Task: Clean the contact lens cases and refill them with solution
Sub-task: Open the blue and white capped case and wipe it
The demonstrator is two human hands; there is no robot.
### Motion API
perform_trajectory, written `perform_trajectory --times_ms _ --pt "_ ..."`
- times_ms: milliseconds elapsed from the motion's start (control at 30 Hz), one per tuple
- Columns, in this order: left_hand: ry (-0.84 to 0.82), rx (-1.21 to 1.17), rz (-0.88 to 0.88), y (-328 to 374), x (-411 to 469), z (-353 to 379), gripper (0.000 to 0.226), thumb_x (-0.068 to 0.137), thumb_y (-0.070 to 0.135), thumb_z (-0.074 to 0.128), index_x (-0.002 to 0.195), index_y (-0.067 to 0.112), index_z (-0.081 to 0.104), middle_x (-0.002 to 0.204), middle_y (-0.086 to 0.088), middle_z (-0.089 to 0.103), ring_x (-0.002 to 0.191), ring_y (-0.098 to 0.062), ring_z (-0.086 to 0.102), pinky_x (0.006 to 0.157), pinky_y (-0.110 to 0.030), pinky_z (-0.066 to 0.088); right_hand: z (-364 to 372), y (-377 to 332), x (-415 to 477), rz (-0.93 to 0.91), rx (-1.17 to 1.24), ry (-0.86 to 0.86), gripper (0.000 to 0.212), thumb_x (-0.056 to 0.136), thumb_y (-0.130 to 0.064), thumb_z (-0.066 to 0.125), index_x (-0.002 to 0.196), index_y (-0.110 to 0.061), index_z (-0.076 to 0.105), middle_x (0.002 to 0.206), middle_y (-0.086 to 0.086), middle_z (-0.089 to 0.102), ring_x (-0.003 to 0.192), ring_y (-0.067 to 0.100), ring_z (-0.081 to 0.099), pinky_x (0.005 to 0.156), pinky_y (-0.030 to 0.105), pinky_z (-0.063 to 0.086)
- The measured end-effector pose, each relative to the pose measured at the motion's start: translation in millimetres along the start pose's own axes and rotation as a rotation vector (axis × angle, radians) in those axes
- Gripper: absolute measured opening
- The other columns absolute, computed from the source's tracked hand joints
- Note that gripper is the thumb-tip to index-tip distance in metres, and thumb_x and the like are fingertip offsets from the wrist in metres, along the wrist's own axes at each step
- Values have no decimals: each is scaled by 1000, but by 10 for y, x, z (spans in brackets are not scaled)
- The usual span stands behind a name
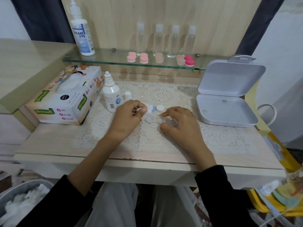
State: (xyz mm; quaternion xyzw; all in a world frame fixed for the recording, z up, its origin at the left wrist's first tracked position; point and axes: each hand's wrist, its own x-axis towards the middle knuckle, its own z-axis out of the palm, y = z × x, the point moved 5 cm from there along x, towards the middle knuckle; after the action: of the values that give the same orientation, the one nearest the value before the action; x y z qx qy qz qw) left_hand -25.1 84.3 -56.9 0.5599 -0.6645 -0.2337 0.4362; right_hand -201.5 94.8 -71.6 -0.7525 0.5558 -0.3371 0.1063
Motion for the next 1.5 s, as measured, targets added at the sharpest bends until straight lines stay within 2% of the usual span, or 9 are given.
perform_trajectory --times_ms 233,467,633,833,933,1067,1233,1367,1500 --pt "115 -359 -60 44 -68 -63 11 88 6 63 91 16 64 92 11 64 85 -1 57 76 -13 48 -4 -13 -10 -16 -1 4 42 72 -47 46 104 -31 68 113 -13 60 108 10 49 99 32 35" --pt "170 -407 8 173 -70 -50 20 84 1 66 87 21 62 90 10 64 84 6 58 77 -11 45 -29 -24 -11 -16 50 21 49 73 -49 48 113 -27 66 116 -12 59 110 11 52 100 43 40" --pt "104 -449 7 202 -94 15 19 79 5 72 92 15 63 89 2 67 83 -5 63 77 -15 49 -119 -104 -58 -37 270 60 48 87 -52 64 131 -36 54 126 -21 57 121 1 48 104 40 39" --pt "-21 -495 21 295 -134 123 22 80 8 73 98 15 62 97 0 68 81 -12 68 75 -21 52 -175 -122 -70 -85 423 159 24 89 -38 66 107 -23 70 101 -11 69 100 12 62 87 48 46" --pt "32 -368 69 256 -94 63 17 85 11 69 99 18 63 99 4 68 86 -12 68 77 -24 53 -190 -44 -59 -76 458 238 16 91 -27 68 101 -15 70 95 -4 70 92 18 65 79 48 49" --pt "-24 33 204 123 -39 7 17 87 18 66 103 24 67 103 14 65 91 -8 57 77 -11 38 -213 33 -55 -8 484 292 16 90 -24 67 102 -12 68 99 -2 69 97 17 64 81 46 51" --pt "-132 270 183 -60 -62 79 41 78 54 56 109 29 68 103 14 65 97 -9 52 89 -40 45 -230 6 -40 -9 440 275 17 89 -20 67 103 -12 69 96 -11 69 87 7 64 77 31 54" --pt "-106 211 178 -46 -53 76 33 75 48 66 102 30 69 95 14 67 91 -8 54 84 -40 47 -252 -17 -52 0 433 280 12 85 -14 72 94 -15 65 84 -11 66 75 7 61 68 21 48" --pt "-78 163 182 -29 -55 72 29 75 30 78 102 25 71 90 10 69 86 -8 57 82 -37 49 -179 -94 -59 -79 221 214 5 84 -19 71 83 -17 66 75 -7 63 71 10 57 64 34 48"
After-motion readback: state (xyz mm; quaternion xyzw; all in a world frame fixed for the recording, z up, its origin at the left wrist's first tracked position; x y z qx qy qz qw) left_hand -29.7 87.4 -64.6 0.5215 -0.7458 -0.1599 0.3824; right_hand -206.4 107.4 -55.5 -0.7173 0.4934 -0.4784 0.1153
